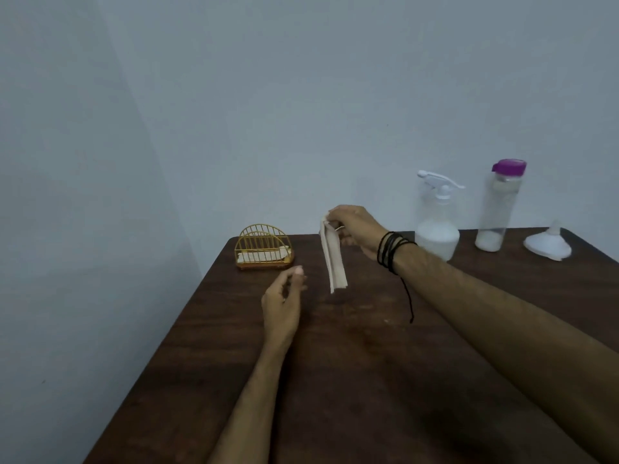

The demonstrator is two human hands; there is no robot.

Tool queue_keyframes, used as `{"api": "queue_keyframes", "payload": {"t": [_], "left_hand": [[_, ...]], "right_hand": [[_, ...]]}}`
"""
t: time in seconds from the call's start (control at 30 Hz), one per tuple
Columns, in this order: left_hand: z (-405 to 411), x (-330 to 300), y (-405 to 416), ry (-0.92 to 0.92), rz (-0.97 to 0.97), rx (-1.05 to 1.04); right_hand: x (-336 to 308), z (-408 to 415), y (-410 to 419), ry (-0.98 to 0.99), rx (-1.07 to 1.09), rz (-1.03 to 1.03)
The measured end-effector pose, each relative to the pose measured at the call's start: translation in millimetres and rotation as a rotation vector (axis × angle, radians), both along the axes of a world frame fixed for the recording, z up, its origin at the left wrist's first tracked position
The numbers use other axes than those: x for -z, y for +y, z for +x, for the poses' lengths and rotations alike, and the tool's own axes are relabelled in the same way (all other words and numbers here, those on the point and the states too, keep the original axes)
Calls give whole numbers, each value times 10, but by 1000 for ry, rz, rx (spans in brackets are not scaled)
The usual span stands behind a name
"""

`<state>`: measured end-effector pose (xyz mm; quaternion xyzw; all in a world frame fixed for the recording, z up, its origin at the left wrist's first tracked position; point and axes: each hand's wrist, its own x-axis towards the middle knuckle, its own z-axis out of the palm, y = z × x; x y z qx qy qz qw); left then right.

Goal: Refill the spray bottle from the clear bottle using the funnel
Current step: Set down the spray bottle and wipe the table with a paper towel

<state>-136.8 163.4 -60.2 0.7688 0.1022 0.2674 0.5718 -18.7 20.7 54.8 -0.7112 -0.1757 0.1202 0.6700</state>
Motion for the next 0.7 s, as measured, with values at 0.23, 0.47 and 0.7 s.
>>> {"api": "queue_keyframes", "payload": {"t": [0.23, 0.47, 0.7], "left_hand": [[-324, -103, -432, 8, -104, -33], [-508, -116, -538, 39, -90, -197], [-573, -187, -707, 128, -242, -77]], "right_hand": [[240, -439, -51, 79, -60, -76], [360, -834, -237, 103, -173, -169], [505, -929, -552, 109, -117, -116]]}}
